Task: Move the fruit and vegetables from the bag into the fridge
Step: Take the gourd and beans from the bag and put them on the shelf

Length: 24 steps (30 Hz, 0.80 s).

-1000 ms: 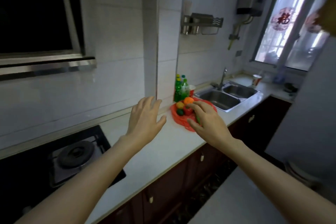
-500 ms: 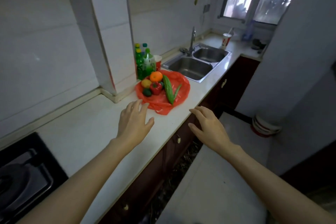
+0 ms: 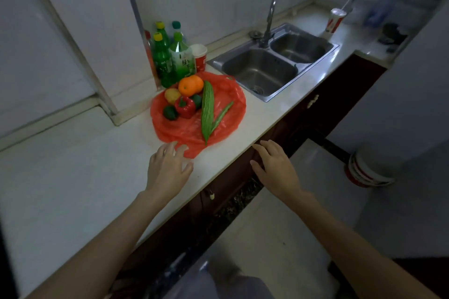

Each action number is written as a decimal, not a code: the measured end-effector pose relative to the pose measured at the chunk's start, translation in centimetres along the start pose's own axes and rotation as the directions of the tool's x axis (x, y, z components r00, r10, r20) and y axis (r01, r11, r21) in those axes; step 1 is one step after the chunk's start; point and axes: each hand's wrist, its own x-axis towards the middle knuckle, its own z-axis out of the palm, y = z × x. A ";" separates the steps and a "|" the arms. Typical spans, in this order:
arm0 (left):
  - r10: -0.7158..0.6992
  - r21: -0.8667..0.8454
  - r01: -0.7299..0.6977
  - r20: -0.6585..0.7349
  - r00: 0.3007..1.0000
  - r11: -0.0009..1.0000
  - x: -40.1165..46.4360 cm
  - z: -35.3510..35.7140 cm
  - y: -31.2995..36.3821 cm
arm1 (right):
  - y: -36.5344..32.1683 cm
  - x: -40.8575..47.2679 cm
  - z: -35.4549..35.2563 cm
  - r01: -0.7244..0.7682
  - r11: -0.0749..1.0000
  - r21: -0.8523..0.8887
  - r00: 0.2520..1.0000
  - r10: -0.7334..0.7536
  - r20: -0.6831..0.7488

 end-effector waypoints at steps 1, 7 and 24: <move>-0.017 -0.004 0.017 0.008 1.000 1.000 0.7 0.6 0.5 | 0.6 0.8 0.5 0.012 1.000 0.004 1.000 -0.012 0.024; -0.107 0.000 0.107 0.026 0.994 0.994 5.6 3.0 1.7 | 3.1 7.3 3.2 0.105 0.994 0.041 0.990 -0.109 0.088; -0.218 -0.121 0.231 0.114 0.969 0.965 21.6 12.0 3.1 | 6.9 23.2 6.8 0.285 0.953 0.100 0.947 -0.296 0.125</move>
